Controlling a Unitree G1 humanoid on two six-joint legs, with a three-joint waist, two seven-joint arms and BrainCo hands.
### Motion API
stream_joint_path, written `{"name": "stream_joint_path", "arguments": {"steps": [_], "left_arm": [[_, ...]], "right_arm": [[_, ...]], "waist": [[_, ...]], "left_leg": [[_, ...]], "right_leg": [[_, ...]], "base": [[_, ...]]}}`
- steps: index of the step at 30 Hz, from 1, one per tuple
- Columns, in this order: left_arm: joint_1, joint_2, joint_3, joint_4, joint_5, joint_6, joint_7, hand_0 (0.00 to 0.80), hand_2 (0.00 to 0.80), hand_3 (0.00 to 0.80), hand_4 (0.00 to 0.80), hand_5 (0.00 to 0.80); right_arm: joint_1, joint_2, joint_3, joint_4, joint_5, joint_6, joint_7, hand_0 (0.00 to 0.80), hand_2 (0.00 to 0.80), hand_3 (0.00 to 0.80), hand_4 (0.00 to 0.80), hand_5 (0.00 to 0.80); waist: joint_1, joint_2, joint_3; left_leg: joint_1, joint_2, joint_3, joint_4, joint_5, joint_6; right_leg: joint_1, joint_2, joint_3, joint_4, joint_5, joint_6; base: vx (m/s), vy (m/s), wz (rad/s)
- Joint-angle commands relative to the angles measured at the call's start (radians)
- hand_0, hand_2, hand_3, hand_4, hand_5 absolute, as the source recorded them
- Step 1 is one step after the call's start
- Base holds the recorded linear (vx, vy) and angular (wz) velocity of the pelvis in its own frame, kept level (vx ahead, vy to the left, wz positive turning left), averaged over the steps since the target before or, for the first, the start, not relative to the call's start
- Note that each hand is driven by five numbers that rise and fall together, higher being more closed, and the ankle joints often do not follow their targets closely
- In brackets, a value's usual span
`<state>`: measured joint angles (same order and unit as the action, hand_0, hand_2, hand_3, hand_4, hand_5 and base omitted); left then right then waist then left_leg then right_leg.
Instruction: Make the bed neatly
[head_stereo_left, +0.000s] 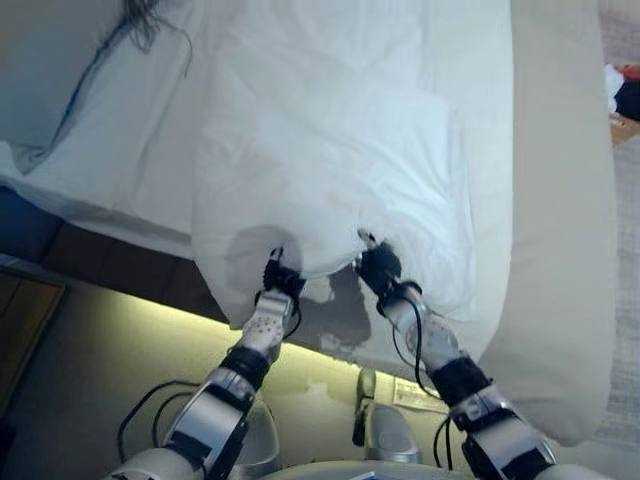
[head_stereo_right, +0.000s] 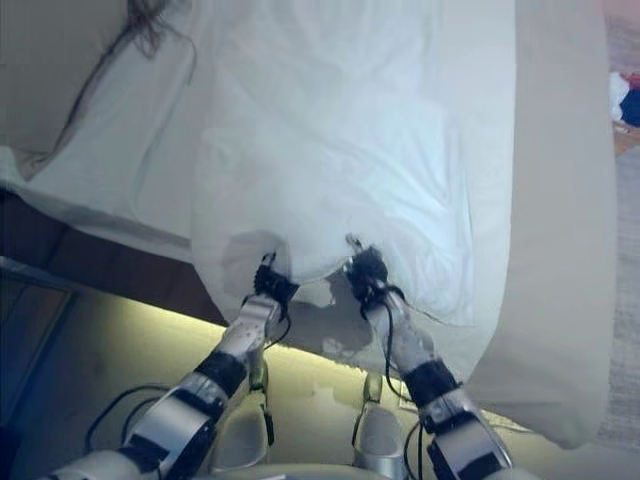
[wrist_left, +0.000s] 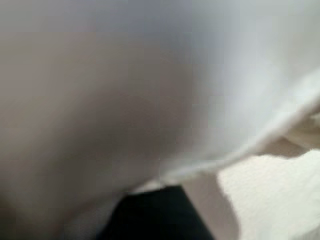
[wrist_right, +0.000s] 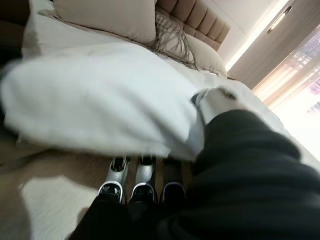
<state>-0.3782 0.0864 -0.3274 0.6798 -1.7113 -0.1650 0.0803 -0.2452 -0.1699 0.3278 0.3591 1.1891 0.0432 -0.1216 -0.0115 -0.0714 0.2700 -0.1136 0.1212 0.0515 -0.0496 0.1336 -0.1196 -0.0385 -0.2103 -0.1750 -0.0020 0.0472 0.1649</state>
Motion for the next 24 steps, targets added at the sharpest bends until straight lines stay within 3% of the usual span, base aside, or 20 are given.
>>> {"name": "stream_joint_path", "arguments": {"steps": [1,6,14,19,22,24], "left_arm": [[0.022,0.007,0.037,-0.054,0.137,0.064,-0.032,0.800,0.800,0.800,0.800,0.800],[0.144,0.091,0.131,-0.067,0.273,0.177,-0.063,0.800,0.800,0.800,0.800,0.800],[0.196,0.243,0.296,0.075,0.452,0.214,-0.119,0.800,0.800,0.800,0.800,0.800],[0.178,0.384,0.388,0.232,0.749,0.183,-0.159,0.800,0.800,0.800,0.800,0.800],[0.182,0.469,0.453,0.306,0.787,0.169,-0.220,0.800,0.800,0.800,0.800,0.800],[0.199,0.479,0.481,0.306,0.766,0.152,-0.264,0.800,0.800,0.800,0.800,0.800]], "right_arm": [[0.107,-0.009,-0.038,-0.044,-0.024,-0.023,0.117,0.000,0.000,0.000,0.000,0.000],[0.262,-0.028,-0.099,-0.002,-0.007,0.042,0.159,0.000,0.000,0.000,0.000,0.000],[0.356,-0.075,-0.218,0.117,-0.055,0.083,0.156,0.000,0.000,0.000,0.000,0.000],[0.397,-0.095,-0.269,0.186,-0.082,0.108,0.244,0.000,0.000,0.000,0.000,0.000],[0.425,-0.099,-0.291,0.203,-0.084,0.124,0.296,0.000,0.000,0.000,0.000,0.000],[0.440,-0.095,-0.298,0.216,-0.086,0.124,0.326,0.000,0.000,0.000,0.000,0.000]], "waist": [[0.033,0.030,-0.118],[0.025,0.055,-0.179],[-0.020,0.075,-0.219],[-0.054,0.081,-0.234],[-0.071,0.084,-0.236],[-0.074,0.087,-0.237]], "left_leg": [[0.033,0.019,-0.021,0.018,-0.022,0.041],[0.112,0.017,-0.010,0.001,-0.033,0.045],[0.194,-0.002,0.008,-0.019,-0.049,0.051],[0.217,-0.014,0.029,-0.026,-0.061,0.062],[0.224,-0.026,0.033,-0.018,-0.072,0.068],[0.223,-0.032,0.037,-0.005,-0.084,0.073]], "right_leg": [[-0.027,-0.016,0.004,0.065,0.038,-0.024],[0.041,-0.018,0.012,0.057,0.024,-0.025],[0.105,-0.030,0.030,0.061,0.004,-0.021],[0.107,-0.040,0.050,0.084,0.009,-0.009],[0.103,-0.051,0.066,0.093,0.014,-0.001],[0.103,-0.058,0.075,0.089,0.013,0.001]], "base": [[0.206,0.117,-0.03],[0.216,0.139,-0.02],[0.119,0.143,-0.10],[0.042,0.112,-0.08],[-0.008,0.086,-0.22],[-0.052,0.084,-0.22]]}}
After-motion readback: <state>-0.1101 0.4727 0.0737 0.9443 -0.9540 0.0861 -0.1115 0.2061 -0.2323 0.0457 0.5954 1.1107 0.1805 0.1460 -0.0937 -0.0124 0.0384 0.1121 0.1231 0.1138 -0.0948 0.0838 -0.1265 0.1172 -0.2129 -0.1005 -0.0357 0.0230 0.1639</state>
